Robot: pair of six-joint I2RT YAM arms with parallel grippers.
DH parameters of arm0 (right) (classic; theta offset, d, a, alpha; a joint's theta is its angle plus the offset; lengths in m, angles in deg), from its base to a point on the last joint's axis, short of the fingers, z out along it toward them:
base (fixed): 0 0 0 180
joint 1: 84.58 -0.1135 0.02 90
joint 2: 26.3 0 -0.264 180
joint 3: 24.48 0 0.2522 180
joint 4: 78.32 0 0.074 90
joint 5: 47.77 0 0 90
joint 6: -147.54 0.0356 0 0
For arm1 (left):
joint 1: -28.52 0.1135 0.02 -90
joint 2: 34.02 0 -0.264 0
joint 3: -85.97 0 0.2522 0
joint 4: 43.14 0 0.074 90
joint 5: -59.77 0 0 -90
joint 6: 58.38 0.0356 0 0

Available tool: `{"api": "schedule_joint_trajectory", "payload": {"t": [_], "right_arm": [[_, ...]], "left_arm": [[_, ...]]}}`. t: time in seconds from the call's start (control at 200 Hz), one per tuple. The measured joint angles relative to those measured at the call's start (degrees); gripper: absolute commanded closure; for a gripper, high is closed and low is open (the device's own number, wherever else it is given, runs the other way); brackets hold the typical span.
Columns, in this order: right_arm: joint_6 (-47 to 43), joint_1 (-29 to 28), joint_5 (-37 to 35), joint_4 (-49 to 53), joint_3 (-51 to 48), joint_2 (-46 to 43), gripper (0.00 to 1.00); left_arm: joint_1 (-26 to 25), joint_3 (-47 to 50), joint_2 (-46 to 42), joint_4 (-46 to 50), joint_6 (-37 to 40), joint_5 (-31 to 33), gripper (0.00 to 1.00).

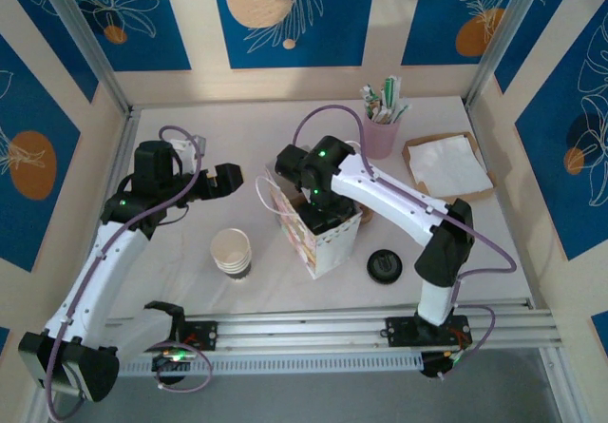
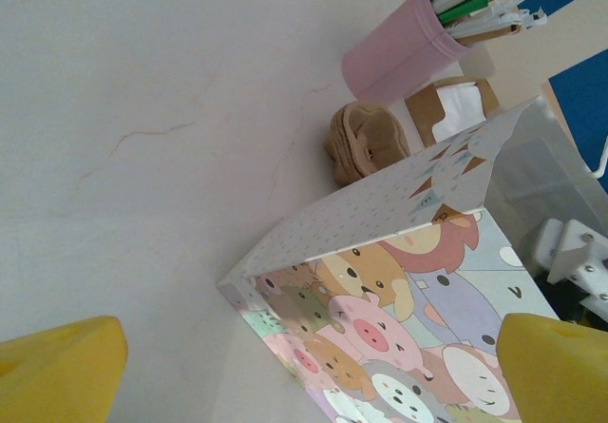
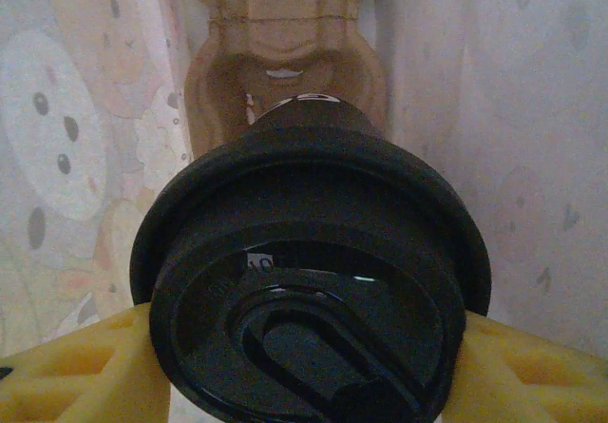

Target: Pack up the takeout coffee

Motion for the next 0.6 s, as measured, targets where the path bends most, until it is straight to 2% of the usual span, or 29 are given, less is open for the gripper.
{"api": "schedule_joint_trajectory", "payload": {"t": [0.6], "right_arm": [[-1.0,-0.3,0.0,-3.8,-3.3,-3.3,0.39]], "left_arm": [[0.0,0.4,0.0,0.0,0.0,0.0,0.00]]}}
